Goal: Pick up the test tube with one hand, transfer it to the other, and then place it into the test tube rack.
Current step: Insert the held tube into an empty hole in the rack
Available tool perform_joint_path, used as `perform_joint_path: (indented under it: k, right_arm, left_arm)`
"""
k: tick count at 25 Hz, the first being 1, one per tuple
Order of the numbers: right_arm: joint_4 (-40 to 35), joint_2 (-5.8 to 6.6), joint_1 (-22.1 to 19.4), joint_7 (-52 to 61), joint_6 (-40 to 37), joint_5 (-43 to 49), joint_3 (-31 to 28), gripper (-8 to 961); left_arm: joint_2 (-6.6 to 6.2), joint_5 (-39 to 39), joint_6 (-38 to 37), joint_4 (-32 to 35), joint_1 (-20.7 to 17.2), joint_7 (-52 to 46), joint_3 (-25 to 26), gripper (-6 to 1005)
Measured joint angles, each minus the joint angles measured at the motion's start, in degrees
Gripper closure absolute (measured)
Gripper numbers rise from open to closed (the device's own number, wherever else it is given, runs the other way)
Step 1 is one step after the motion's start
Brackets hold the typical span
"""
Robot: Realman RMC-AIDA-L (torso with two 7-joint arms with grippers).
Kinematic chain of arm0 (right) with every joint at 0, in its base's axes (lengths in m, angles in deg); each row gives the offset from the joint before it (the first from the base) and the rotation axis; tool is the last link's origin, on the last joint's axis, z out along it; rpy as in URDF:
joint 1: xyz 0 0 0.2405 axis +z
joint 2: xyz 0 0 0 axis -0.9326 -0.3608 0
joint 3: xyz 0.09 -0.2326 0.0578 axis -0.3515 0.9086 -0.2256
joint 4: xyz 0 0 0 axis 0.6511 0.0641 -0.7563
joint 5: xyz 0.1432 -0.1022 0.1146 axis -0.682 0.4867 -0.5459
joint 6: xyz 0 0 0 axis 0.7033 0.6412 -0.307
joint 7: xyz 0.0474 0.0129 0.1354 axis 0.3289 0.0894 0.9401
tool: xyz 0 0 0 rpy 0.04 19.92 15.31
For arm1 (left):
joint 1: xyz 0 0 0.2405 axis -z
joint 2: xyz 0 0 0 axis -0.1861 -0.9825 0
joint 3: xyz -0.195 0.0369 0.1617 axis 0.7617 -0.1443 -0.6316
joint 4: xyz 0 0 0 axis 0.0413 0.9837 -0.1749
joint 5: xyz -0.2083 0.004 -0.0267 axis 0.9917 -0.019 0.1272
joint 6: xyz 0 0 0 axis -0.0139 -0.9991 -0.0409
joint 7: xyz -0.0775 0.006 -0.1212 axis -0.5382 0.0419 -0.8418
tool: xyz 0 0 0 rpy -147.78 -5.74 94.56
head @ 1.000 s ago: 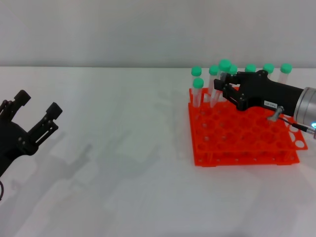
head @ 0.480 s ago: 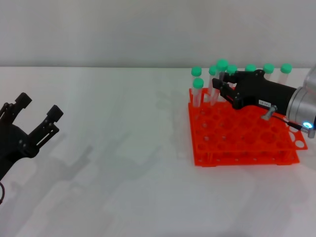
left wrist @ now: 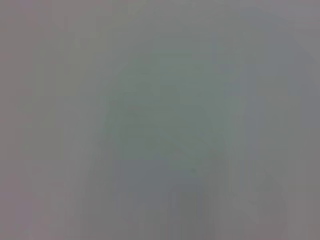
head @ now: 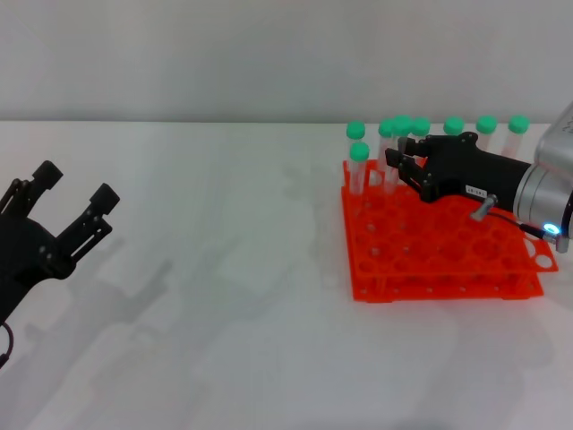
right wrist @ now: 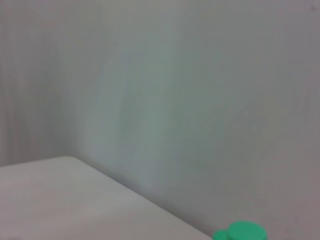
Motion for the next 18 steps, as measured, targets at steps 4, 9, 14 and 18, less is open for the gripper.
perform_joint_path:
  k: [4, 9, 14, 18]
  right_arm:
    - [0.0, 0.0, 0.1, 0.0, 2.0, 0.0, 1.4, 759]
    - [-0.3, 0.0, 0.0, -0.1, 3.7, 0.0, 3.8, 756]
    - [-0.7, 0.0, -0.8, -0.4, 3.4, -1.4, 3.9, 747]
    - [-0.7, 0.0, -0.9, -0.7, 3.4, -1.5, 4.0, 664]
  left_arm:
    - [-0.09, 0.0, 0.0, -0.2, 0.5, 0.0, 0.0, 107]
    - [-0.15, 0.0, 0.0, -0.2, 1.0, 0.0, 0.0, 107]
    - [-0.22, 0.0, 0.0, -0.2, 1.6, 0.0, 0.0, 107]
    - [-0.22, 0.0, 0.0, -0.2, 1.8, 0.1, 0.0, 107]
